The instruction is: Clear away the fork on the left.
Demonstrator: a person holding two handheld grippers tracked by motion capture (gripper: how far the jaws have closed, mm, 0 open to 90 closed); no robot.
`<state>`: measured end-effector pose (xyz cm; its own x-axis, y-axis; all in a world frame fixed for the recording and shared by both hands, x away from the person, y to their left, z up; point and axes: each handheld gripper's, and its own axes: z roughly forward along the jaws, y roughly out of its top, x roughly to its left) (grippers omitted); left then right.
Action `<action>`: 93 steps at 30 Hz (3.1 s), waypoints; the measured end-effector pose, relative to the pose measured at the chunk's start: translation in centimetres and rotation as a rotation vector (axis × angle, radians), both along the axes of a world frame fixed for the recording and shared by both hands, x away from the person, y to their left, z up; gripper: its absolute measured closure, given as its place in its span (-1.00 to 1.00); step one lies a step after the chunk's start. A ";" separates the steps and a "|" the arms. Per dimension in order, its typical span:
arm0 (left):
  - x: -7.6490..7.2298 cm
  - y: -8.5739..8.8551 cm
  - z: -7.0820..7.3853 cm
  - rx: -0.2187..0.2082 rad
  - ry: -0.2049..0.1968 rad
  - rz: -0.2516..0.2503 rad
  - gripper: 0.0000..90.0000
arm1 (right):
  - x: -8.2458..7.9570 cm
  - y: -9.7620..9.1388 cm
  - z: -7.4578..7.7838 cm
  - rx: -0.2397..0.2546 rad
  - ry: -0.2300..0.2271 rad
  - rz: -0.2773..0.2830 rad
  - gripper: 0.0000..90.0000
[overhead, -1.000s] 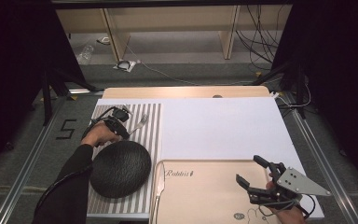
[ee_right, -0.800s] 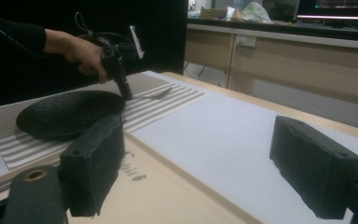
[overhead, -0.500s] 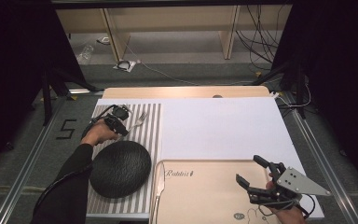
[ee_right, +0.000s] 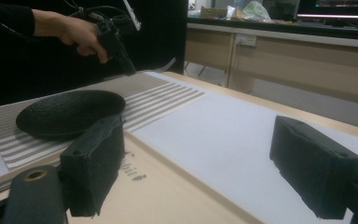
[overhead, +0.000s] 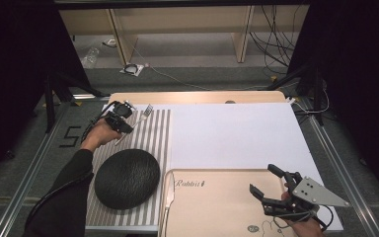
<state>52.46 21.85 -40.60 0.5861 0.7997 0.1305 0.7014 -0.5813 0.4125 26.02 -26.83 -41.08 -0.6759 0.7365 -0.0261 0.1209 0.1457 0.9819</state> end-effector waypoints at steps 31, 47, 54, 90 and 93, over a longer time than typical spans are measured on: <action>-6.6 -1.3 2.6 -0.338 -0.068 -0.017 0.83 | -0.2 0.0 0.1 -0.001 0.000 0.000 -0.58; -10.4 -3.4 3.0 -0.364 -0.091 -0.099 0.83 | -0.2 0.1 0.1 0.004 0.003 0.000 -0.58; -11.4 -4.5 2.6 -0.352 -0.081 -0.134 0.82 | -0.2 0.0 0.1 0.006 -0.006 0.001 -0.58; -18.5 -10.3 1.0 -0.359 0.021 -0.295 0.83 | -0.3 0.2 0.2 0.002 -0.010 0.004 -0.58; -19.0 -10.5 0.7 -0.360 0.031 -0.300 0.82 | -0.3 0.2 0.2 0.000 -0.010 0.005 -0.58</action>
<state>33.46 11.32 -39.88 0.7972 0.5859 -0.1457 0.5397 -0.5836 0.6067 25.68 -26.65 -40.89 -0.6795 0.7330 -0.0328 0.1108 0.1467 0.9830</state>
